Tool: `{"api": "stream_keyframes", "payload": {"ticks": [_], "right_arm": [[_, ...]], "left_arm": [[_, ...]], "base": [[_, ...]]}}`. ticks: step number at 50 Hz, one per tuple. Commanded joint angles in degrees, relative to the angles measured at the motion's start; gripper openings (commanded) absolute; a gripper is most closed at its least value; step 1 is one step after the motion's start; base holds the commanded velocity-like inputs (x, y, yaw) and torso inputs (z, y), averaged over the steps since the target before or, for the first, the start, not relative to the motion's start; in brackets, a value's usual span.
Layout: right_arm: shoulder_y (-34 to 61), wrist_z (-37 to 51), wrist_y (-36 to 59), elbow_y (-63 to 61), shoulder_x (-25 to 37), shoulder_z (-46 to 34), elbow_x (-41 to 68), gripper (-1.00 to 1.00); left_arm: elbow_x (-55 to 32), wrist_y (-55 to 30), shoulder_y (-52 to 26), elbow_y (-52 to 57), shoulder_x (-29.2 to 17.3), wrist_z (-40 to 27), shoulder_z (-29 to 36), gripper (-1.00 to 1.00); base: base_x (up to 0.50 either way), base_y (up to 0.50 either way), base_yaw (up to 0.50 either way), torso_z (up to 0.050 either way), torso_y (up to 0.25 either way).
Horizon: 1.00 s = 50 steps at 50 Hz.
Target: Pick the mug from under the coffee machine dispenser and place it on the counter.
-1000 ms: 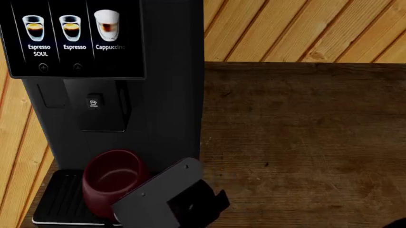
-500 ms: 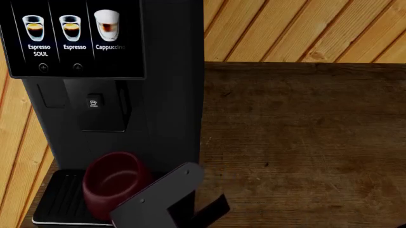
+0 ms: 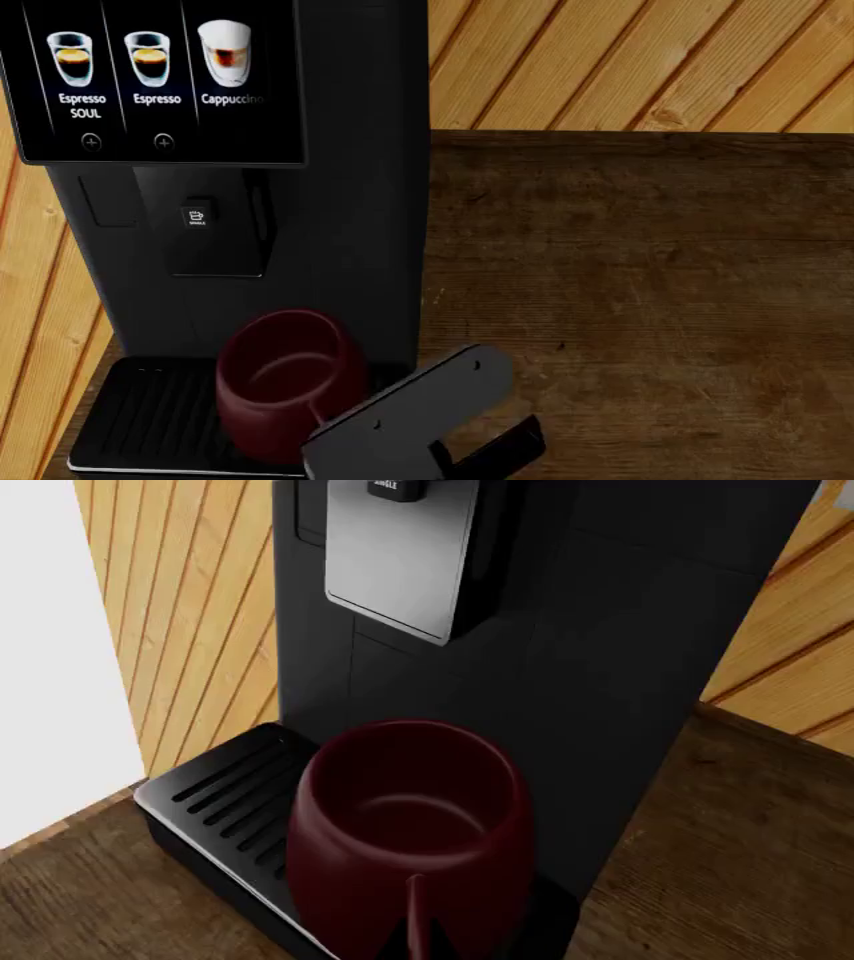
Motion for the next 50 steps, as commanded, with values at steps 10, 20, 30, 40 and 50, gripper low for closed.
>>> {"api": "stream_keyframes", "payload": {"ticks": [10, 20, 30, 40, 50], "right_arm": [[0.1, 1.5, -1.5, -6.8, 13.0, -0.9, -7.0, -1.0], [0.2, 1.2, -1.9, -7.9, 21.3, -2.1, -10.3, -1.0], [-0.1, -0.5, -2.7, -6.4, 26.6, -2.7, -11.2, -1.0], [-0.9, -2.4, -5.0, -3.5, 32.6, -3.1, -11.6, -1.0], [-3.4, -2.7, -7.0, -0.8, 33.0, -3.5, -12.1, -1.0]], "left_arm": [[0.4, 0.0, 0.5, 0.1, -0.2, 0.0, -0.2, 1.0], [-0.1, -0.7, 0.2, 0.4, -0.5, 0.5, -0.5, 1.0], [-0.8, -0.6, 0.0, 0.4, -0.5, 0.9, -0.8, 1.0], [-0.5, -0.9, 0.4, 0.3, 0.4, 0.0, -0.9, 1.0], [0.0, -1.1, 0.8, 0.3, 0.4, -0.3, -1.0, 1.0]], "base": [[0.0, 0.0, 0.0, 0.0, 0.0], [0.0, 0.0, 0.0, 0.0, 0.001], [0.0, 0.0, 0.0, 0.0, 0.0], [0.0, 0.0, 0.0, 0.0, 0.0], [0.0, 0.0, 0.0, 0.0, 0.001]]}}
